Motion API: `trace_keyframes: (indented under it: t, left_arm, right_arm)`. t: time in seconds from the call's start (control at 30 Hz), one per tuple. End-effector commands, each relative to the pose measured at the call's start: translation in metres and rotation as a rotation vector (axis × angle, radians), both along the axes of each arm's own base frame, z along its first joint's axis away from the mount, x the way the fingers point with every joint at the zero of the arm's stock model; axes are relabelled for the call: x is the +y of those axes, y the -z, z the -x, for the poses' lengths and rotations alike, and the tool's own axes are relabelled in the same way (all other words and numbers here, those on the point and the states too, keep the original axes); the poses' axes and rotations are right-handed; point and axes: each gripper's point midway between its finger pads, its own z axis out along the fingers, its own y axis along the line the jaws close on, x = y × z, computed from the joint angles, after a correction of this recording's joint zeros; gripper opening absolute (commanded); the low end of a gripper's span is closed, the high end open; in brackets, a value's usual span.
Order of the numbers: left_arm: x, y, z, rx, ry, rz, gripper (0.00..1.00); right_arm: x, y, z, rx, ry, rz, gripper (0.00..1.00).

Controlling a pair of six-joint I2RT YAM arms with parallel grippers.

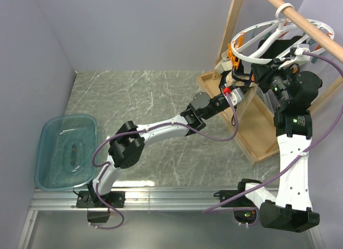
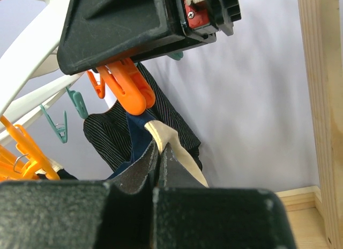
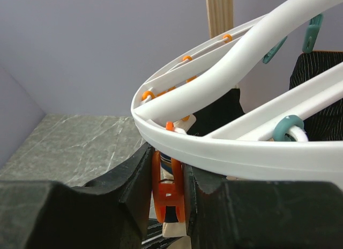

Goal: Clip the underwear to the hanger

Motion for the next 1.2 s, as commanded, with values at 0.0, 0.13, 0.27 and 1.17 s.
trace_keyframes:
  t: [0.0,0.13,0.27,1.17]
  left_arm:
    - [0.013,-0.046,0.018,-0.070,0.025,0.080,0.00]
    - [0.010,-0.047,0.021,-0.086,0.034,0.075,0.00]
    - [0.008,-0.044,0.022,-0.083,0.040,0.064,0.00]
    - [0.005,-0.049,0.028,-0.130,0.040,0.064,0.00]
  right_arm:
    - [-0.003,-0.025,0.001,-0.094,0.019,0.021,0.00]
    - [-0.002,-0.025,0.001,-0.095,0.017,0.019,0.00]
    - [-0.003,-0.028,0.002,-0.109,0.019,0.027,0.00]
    - [-0.003,-0.017,0.001,-0.090,0.018,0.055,0.00]
